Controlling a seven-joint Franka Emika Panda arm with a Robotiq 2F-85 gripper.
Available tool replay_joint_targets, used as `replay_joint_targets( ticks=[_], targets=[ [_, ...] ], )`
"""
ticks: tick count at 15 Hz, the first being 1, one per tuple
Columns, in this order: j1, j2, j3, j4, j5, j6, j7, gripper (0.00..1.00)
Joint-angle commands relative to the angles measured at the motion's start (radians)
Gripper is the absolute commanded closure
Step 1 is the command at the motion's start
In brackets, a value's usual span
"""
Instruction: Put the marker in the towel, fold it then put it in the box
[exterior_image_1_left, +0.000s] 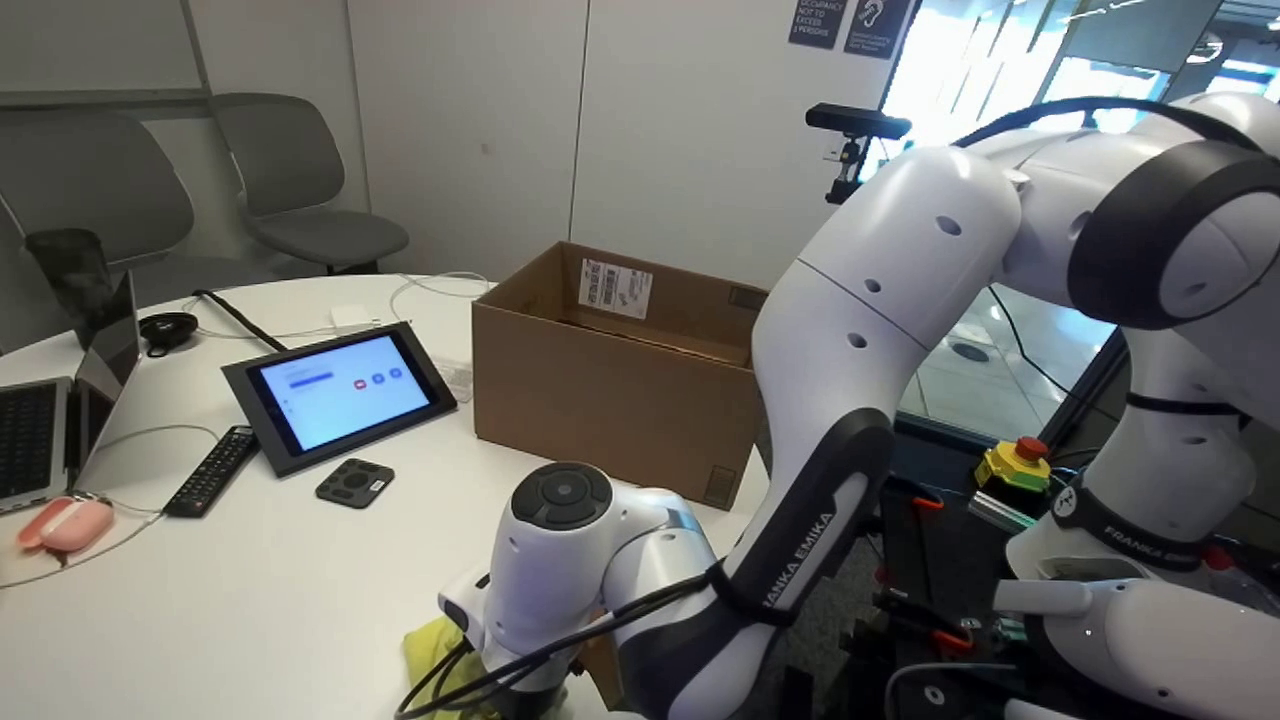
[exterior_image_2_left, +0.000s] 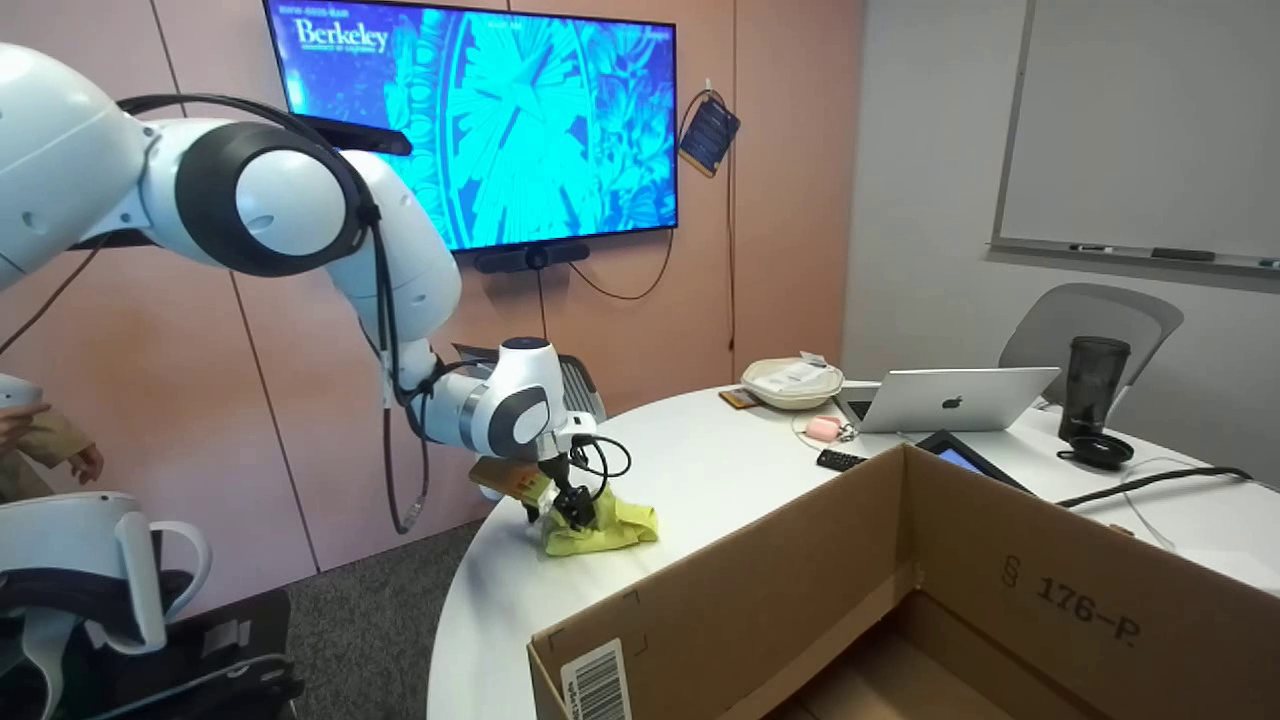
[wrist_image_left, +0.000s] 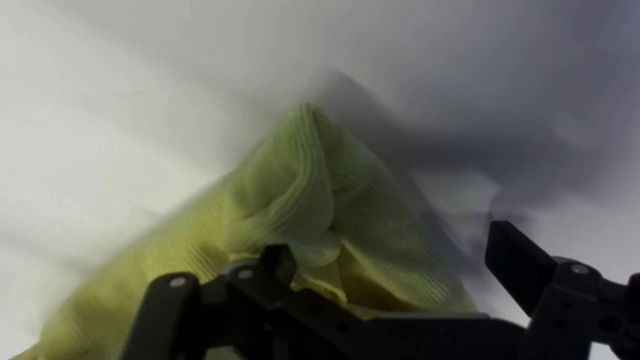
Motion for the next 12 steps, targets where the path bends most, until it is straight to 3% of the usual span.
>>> replay_joint_targets(
  ticks=[1, 2, 8, 11, 12],
  targets=[
    [0.007, 0.038, -0.017, 0.054, 0.001, -0.009, 0.03, 0.09],
    [0.008, 0.044, -0.021, 0.06, 0.0, -0.012, 0.033, 0.26],
    [-0.003, 0.027, -0.018, 0.055, 0.006, -0.019, 0.044, 0.75],
    [-0.004, 0.012, -0.026, 0.044, 0.007, -0.017, 0.057, 0.95],
    [-0.008, 0.002, -0.027, 0.035, 0.007, -0.019, 0.057, 0.95]
  ],
)
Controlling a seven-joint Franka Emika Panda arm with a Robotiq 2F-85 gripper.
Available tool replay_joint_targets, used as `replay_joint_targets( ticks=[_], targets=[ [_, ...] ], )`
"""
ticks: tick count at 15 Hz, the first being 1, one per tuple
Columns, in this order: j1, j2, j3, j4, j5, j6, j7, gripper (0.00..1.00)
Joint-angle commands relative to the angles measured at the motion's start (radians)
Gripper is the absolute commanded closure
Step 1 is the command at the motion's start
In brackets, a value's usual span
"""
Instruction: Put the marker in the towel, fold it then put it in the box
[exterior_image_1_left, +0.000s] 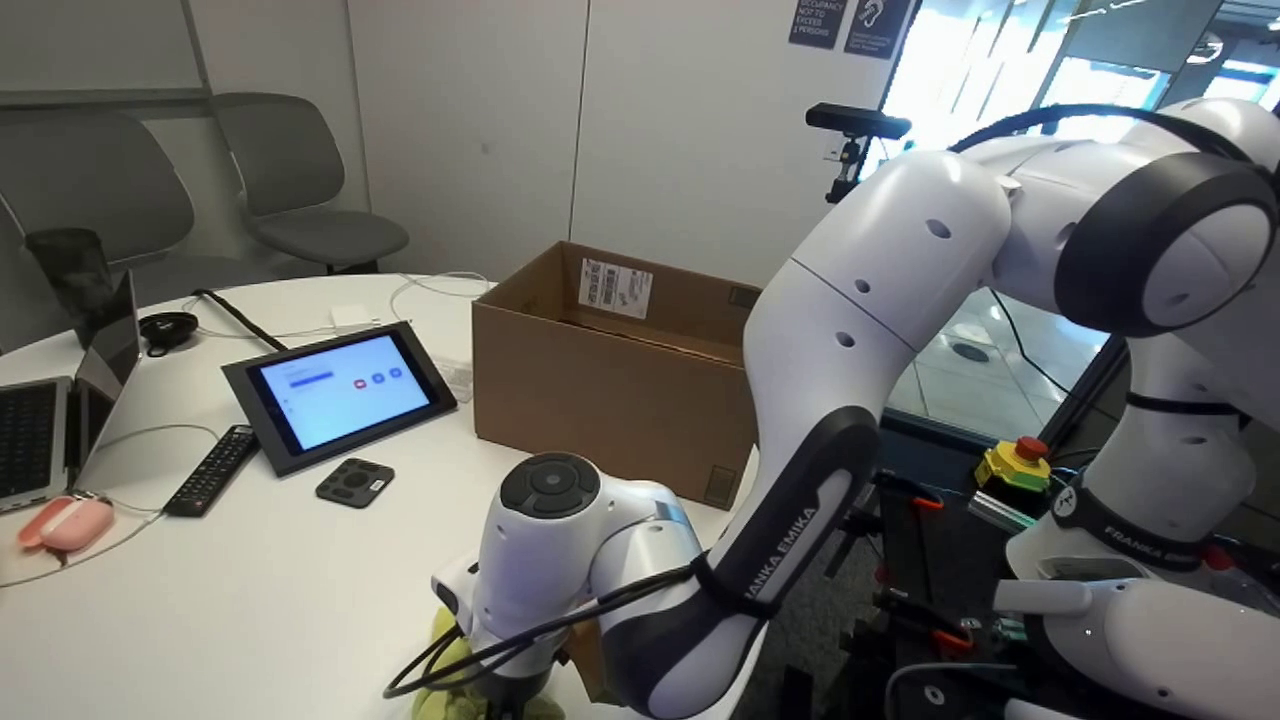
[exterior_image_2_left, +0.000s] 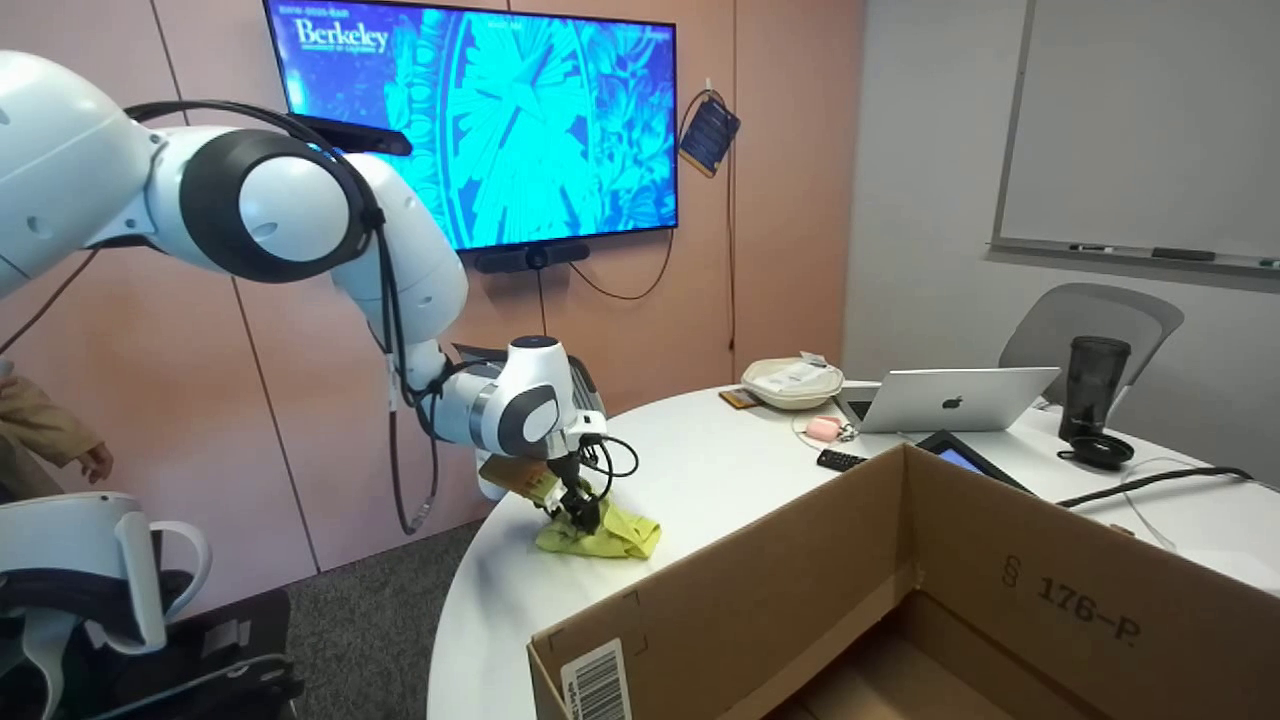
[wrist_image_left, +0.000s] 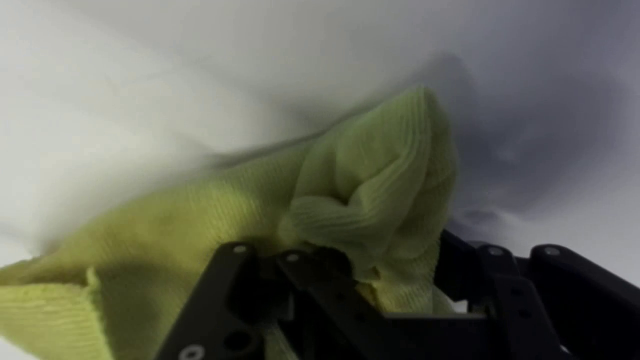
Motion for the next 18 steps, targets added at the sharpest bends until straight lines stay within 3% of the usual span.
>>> replay_joint_targets(
  ticks=[1, 4, 8, 18],
  targets=[
    [-0.007, -0.028, -0.015, -0.019, 0.004, -0.009, 0.02, 0.93],
    [-0.008, -0.083, -0.038, -0.071, 0.001, 0.001, 0.043, 1.0],
    [0.007, -0.214, -0.099, -0.182, -0.011, 0.02, 0.098, 0.95],
    [0.015, -0.655, -0.267, -0.435, -0.069, 0.037, 0.32, 0.96]
  ],
)
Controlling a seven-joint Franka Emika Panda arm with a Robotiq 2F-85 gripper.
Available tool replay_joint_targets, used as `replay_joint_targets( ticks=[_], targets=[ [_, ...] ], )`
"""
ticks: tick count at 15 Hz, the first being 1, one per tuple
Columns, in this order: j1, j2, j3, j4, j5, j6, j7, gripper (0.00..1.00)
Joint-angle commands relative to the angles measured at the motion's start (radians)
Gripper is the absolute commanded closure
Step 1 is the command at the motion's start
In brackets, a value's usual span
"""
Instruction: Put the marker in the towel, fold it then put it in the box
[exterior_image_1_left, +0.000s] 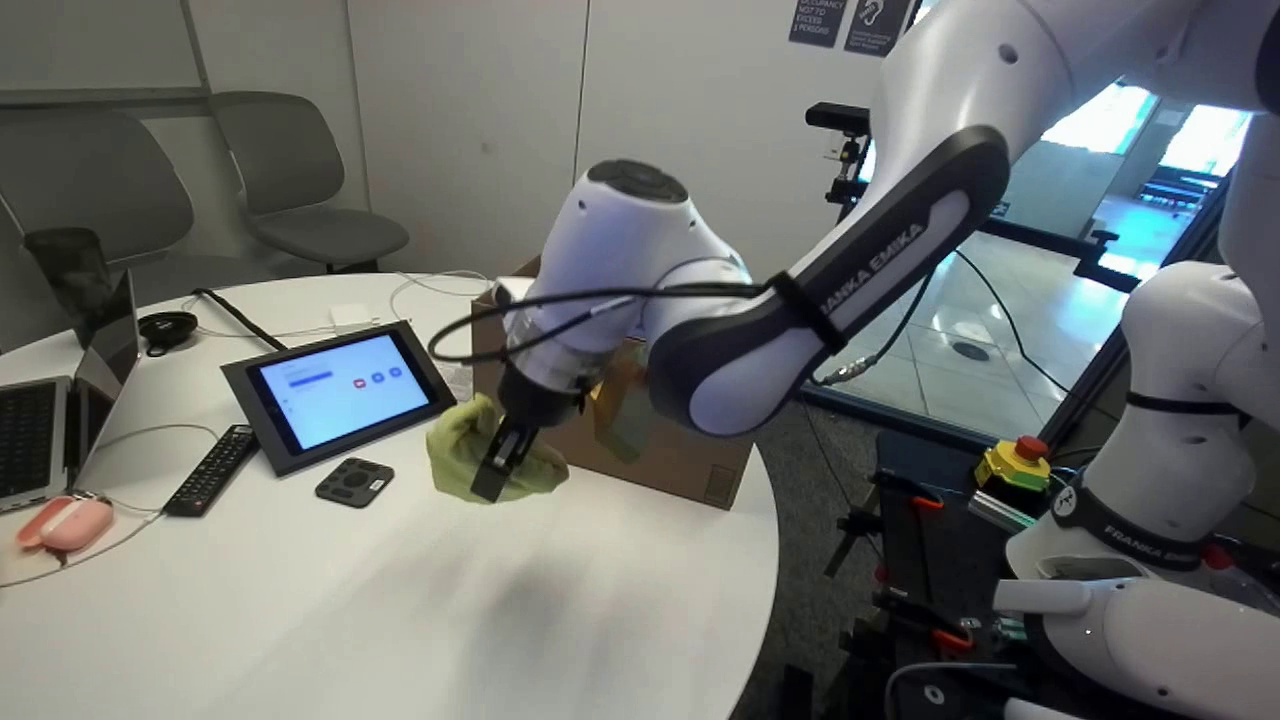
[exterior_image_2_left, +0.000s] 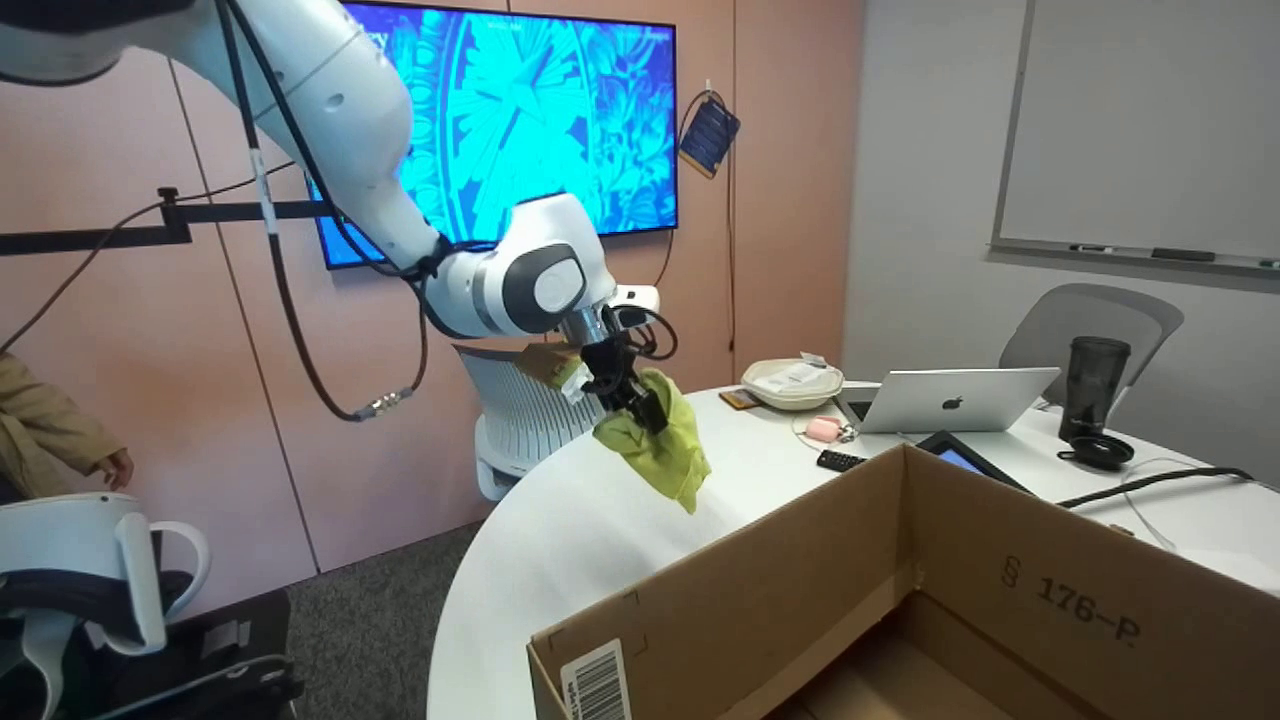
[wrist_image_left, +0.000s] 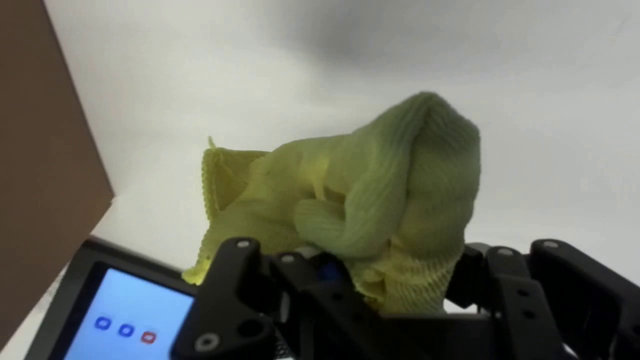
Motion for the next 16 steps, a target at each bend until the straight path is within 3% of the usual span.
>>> replay_joint_targets(
  ticks=[1, 6, 7, 10, 11, 16],
  targets=[
    [0.014, -0.197, -0.079, -0.127, -0.091, 0.015, 0.145, 0.96],
    [-0.024, -0.362, -0.15, -0.168, -0.299, -0.02, 0.398, 0.96],
    [0.019, -0.38, -0.215, -0.168, -0.309, -0.036, 0.433, 0.96],
    [-0.006, -0.419, -0.25, -0.159, -0.348, -0.093, 0.532, 0.96],
    [-0.126, -0.429, -0.151, -0.152, -0.372, -0.121, 0.57, 0.96],
    [-0.309, -0.406, -0.083, -0.147, -0.294, -0.184, 0.647, 0.96]
  ],
)
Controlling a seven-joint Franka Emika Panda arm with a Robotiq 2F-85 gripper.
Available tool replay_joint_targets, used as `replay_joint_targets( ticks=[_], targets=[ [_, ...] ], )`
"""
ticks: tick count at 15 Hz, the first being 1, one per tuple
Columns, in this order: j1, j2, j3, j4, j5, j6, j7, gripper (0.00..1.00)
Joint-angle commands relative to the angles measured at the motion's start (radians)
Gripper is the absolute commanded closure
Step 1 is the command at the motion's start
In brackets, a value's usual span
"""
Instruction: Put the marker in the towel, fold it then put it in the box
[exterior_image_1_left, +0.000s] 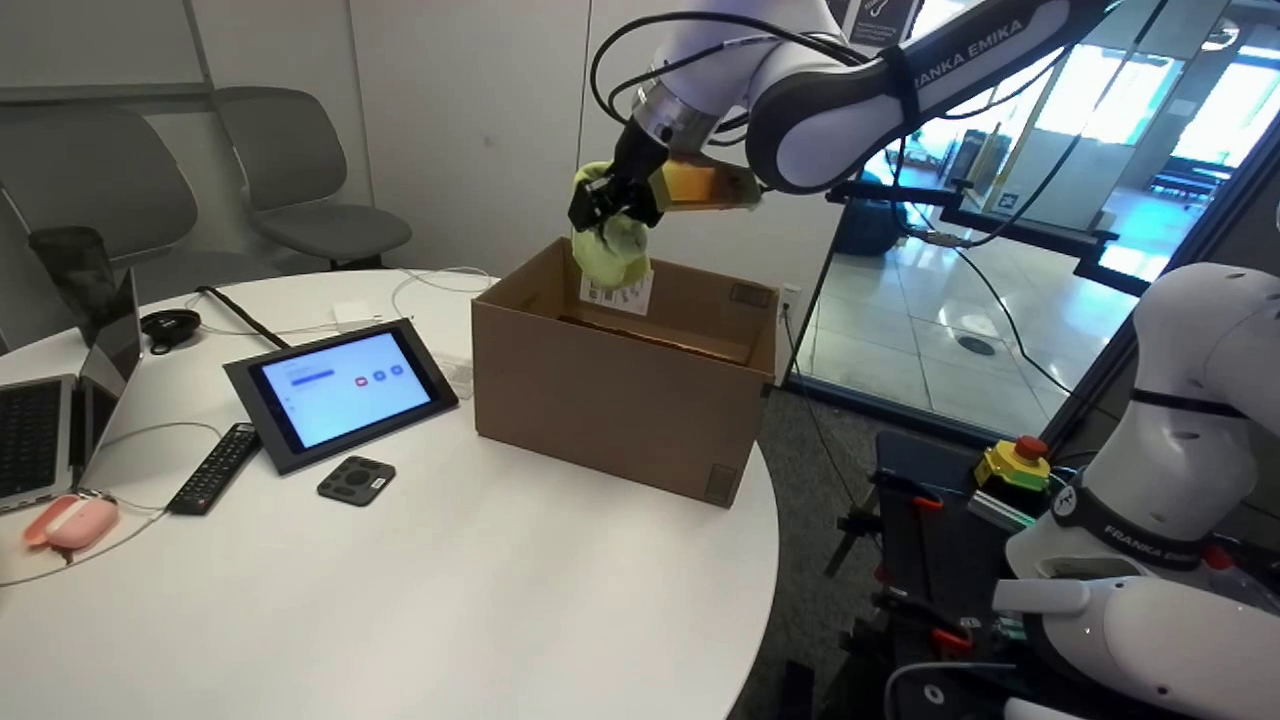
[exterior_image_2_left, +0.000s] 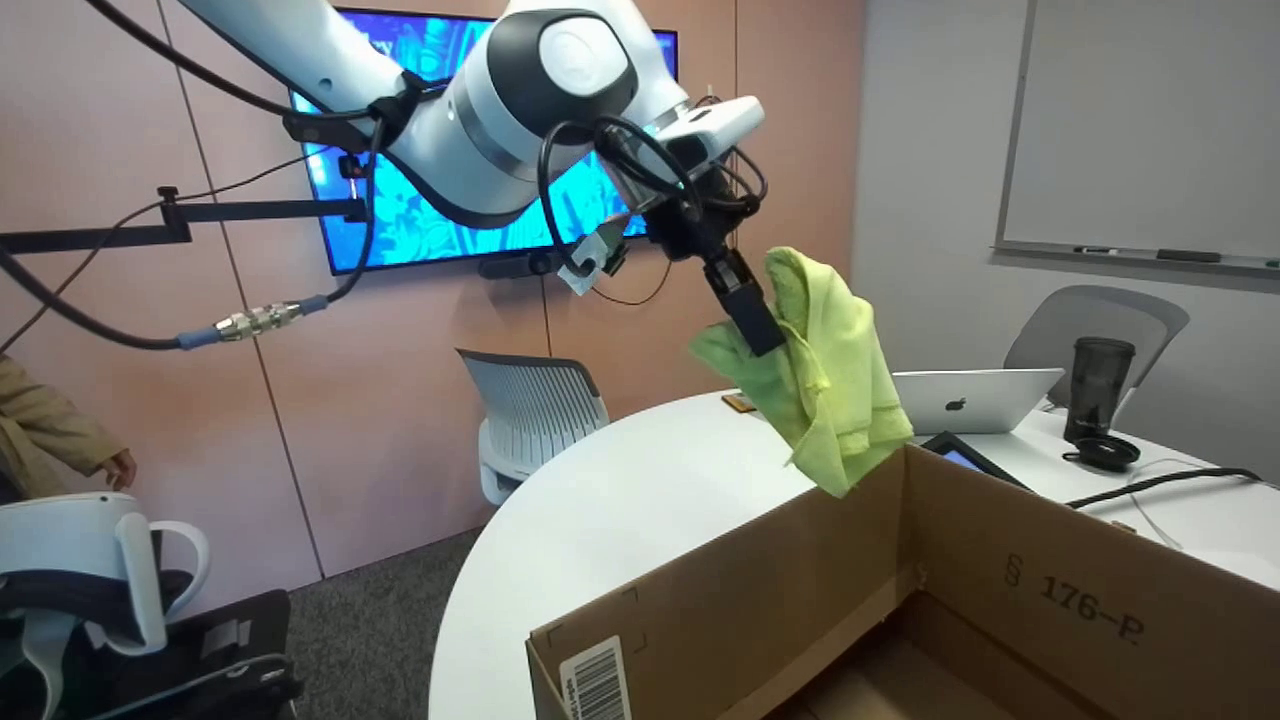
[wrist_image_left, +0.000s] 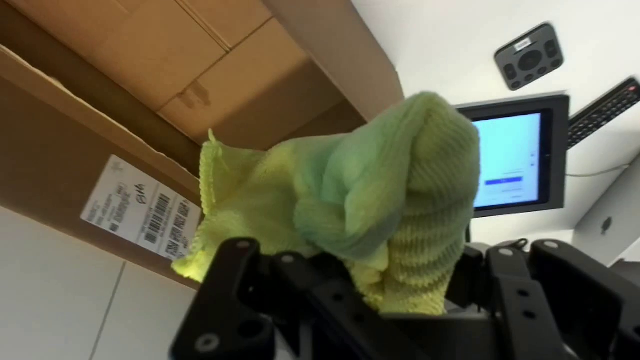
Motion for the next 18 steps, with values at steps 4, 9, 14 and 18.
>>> replay_joint_targets(
  ticks=[4, 9, 14, 18],
  targets=[
    [-0.198, 0.058, 0.052, 0.004, 0.093, -0.046, 0.118, 0.96],
    [-0.263, 0.166, 0.036, 0.036, 0.176, -0.025, 0.158, 0.96],
    [-0.28, 0.24, 0.018, 0.039, 0.219, 0.072, 0.186, 0.95],
    [-0.283, 0.276, 0.006, 0.03, 0.279, 0.168, 0.171, 0.95]
  ],
)
